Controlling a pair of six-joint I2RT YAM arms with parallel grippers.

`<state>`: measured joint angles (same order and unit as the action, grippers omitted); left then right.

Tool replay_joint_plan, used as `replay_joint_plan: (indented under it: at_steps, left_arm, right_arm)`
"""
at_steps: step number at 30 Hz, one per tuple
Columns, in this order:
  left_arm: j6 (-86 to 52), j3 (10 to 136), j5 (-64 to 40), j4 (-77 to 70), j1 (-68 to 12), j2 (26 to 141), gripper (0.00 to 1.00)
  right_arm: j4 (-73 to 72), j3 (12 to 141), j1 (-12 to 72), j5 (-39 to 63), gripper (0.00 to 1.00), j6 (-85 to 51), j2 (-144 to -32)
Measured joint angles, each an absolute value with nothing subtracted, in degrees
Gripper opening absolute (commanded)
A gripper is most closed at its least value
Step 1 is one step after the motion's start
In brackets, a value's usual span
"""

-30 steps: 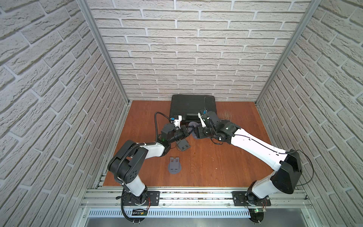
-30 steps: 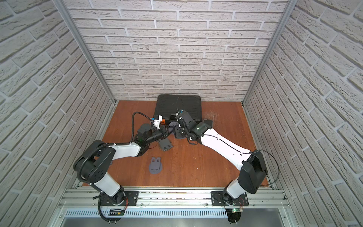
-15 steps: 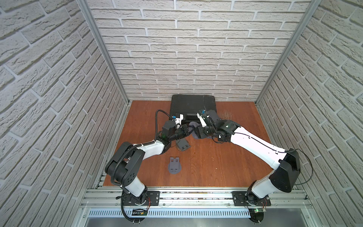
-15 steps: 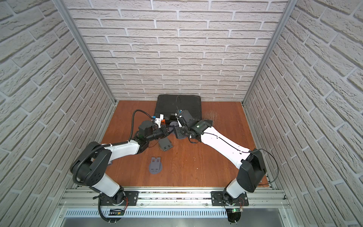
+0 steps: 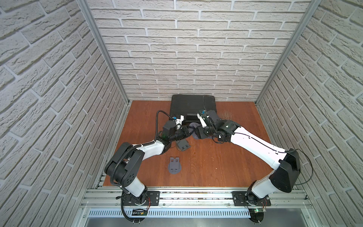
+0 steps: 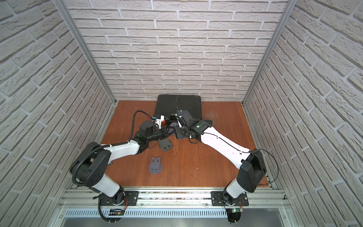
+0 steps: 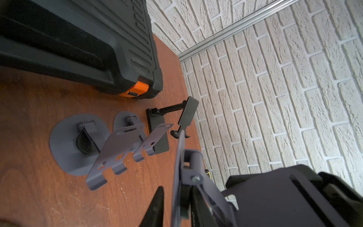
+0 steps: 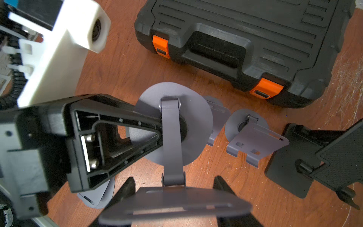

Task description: Open the phone stand

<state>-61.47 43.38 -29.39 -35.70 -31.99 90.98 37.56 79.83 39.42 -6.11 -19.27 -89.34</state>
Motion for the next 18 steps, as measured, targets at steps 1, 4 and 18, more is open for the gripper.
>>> replay_joint_plan:
  at_steps: [1,4,18]
  left_arm:
    - [-61.0,43.4,-29.4,-34.8,-32.2,90.6,0.32]
    - [-59.5,43.4,-29.4,-32.5,-32.4,89.1,0.36]
    - [-52.3,42.9,-25.4,-21.5,-32.8,79.5,0.42]
  right_arm:
    - [37.5,79.8,39.4,-6.1,0.21,-19.3,-89.3]
    - [37.5,79.8,39.3,-6.0,0.21,-19.3,-89.0]
    - [40.9,80.8,34.4,-7.1,0.2,-19.7,-86.8]
